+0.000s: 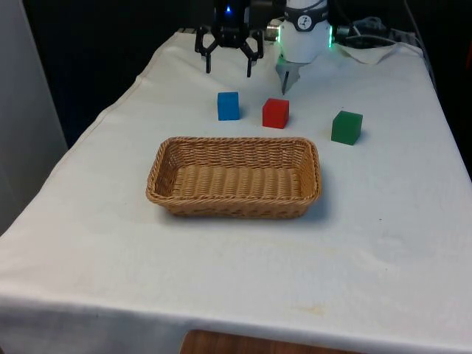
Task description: Pick up the blue cube and place it into the basket.
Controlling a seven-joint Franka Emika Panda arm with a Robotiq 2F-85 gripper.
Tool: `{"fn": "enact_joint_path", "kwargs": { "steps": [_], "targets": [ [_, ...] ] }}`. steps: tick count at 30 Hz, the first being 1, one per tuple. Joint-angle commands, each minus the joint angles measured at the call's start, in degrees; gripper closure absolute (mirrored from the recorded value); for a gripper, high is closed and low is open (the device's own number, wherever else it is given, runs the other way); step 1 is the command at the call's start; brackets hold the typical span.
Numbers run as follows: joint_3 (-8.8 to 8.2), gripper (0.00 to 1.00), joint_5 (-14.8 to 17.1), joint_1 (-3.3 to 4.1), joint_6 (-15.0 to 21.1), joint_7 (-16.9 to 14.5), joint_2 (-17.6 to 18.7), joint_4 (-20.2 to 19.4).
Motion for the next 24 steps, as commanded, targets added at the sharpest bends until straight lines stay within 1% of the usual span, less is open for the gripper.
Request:
{"fn": "enact_joint_path", "kwargs": {
  "steps": [1,4,5,6,8,14,15,16,18,22,23,24],
  "targets": [
    [-0.46,0.0,0.69,0.4,1.03,-1.15,0.46,-0.11],
    [-0.8,0.0,0.69,0.34,1.49,-2.06,1.2,0.11],
    [-0.46,0.0,0.06,0.0,0.63,-1.2,1.09,0.4],
    [-0.92,0.0,0.74,0.34,1.6,-2.35,1.43,0.17],
    [-1.2,0.0,0.74,0.34,2.06,-3.09,2.18,0.34],
    [-1.26,0.0,1.03,0.52,2.92,-3.84,3.38,0.17],
    [-1.09,0.0,0.06,0.06,1.95,-3.04,3.5,0.69],
    [-1.26,0.0,1.2,0.63,2.98,-3.95,3.5,0.06],
    [-1.26,0.0,1.55,0.86,3.15,-4.13,3.95,-0.11],
    [-1.2,0.0,1.78,0.97,3.5,-4.3,4.76,-0.23],
    [-1.09,0.0,0.17,0.4,2.86,-3.15,5.5,0.57],
    [-1.15,0.0,1.72,0.97,3.84,-4.35,5.21,-0.23]
  ]
}}
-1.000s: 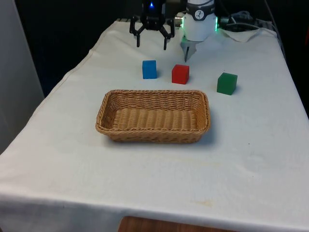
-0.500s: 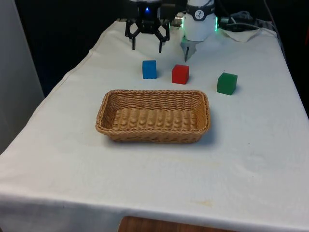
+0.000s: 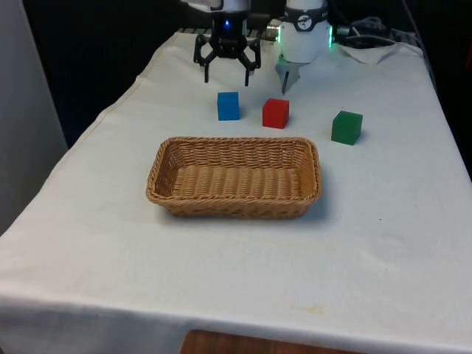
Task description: Pick up the blue cube and place it into the basket.
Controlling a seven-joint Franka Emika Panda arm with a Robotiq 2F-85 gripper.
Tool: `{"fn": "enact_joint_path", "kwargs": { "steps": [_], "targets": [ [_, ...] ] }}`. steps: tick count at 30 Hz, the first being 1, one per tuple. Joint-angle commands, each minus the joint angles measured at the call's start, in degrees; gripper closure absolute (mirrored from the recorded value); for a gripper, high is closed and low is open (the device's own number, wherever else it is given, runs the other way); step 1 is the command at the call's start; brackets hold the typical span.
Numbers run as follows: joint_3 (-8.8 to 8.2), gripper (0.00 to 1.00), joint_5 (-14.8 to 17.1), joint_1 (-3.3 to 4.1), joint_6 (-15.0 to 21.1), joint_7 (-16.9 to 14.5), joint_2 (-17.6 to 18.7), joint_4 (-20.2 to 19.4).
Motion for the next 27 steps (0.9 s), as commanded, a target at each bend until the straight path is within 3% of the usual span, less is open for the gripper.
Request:
{"fn": "enact_joint_path", "kwargs": {
  "steps": [1,7,8,9,15,16,17,25,26,27],
  "targets": [
    [-0.06,0.0,1.55,0.57,0.97,-1.2,-0.29,-0.8],
    [0.11,0.0,1.49,0.52,2.41,-1.43,1.72,-0.69],
    [0.0,0.0,0.0,0.11,1.26,-0.34,1.66,0.0],
    [0.11,0.0,1.55,0.52,2.58,-1.43,2.01,-0.69],
    [0.69,0.0,2.58,0.63,3.04,-2.06,3.61,-0.46],
    [0.11,0.0,0.06,0.23,2.64,-0.4,4.13,0.46],
    [0.74,0.0,2.69,0.57,2.98,-2.18,3.84,-0.29],
    [1.03,0.0,2.98,0.34,3.38,-2.52,5.9,0.92],
    [0.17,0.0,0.46,0.29,2.64,-0.86,6.76,2.18],
    [1.09,0.0,2.98,0.29,3.38,-2.52,6.07,0.97]
  ]
}}
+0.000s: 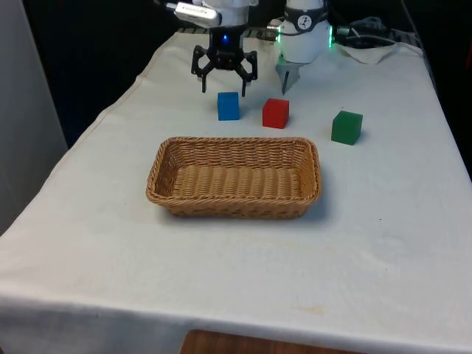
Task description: Pick up the blue cube and place it into the basket.
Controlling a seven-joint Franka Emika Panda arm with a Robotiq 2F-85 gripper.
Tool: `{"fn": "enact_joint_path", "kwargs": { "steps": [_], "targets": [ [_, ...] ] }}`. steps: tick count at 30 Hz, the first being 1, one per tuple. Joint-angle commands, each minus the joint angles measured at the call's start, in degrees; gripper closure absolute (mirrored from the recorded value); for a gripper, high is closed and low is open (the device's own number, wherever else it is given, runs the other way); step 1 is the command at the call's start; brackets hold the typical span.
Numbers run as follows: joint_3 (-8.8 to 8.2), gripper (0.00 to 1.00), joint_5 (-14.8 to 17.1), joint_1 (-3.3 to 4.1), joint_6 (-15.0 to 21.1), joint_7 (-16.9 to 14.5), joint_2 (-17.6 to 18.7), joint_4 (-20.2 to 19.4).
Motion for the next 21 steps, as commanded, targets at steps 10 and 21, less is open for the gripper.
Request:
{"fn": "enact_joint_path", "kwargs": {
  "steps": [10,21],
  "targets": [
    [1.83,0.0,3.5,-0.29,0.97,-2.12,1.09,-0.86],
    [2.75,0.0,4.01,-0.57,2.01,-1.89,3.61,0.69]
  ]
}}
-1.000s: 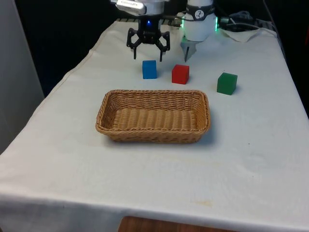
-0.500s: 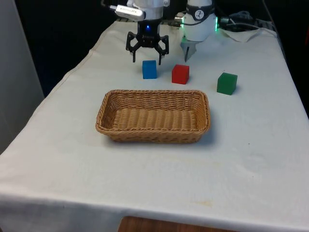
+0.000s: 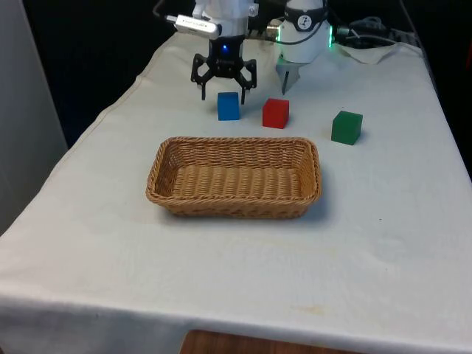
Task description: Pick up the blue cube and place it into the basket.
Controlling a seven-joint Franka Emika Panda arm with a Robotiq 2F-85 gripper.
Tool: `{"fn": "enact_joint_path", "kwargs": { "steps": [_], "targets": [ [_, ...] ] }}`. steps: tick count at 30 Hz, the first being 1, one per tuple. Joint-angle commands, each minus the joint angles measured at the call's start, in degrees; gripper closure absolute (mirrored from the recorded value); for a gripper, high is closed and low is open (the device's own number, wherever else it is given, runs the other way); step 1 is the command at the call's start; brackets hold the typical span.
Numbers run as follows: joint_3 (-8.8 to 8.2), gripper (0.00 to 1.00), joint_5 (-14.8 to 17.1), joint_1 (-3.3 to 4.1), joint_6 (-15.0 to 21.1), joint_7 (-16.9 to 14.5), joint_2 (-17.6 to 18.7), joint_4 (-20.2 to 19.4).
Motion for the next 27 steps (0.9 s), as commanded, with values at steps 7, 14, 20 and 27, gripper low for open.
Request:
{"fn": "enact_joint_path", "kwargs": {
  "steps": [7,14,20,27],
  "targets": [
    [0.52,0.0,0.97,0.0,1.26,0.0,1.49,0.23],
    [2.01,0.03,2.92,-0.8,2.69,-0.97,1.55,-0.63],
    [1.72,0.6,2.64,-0.74,2.86,-0.8,1.66,-0.52],
    [1.6,0.99,2.46,-0.63,2.98,-0.74,1.66,-0.52]
  ]
}}
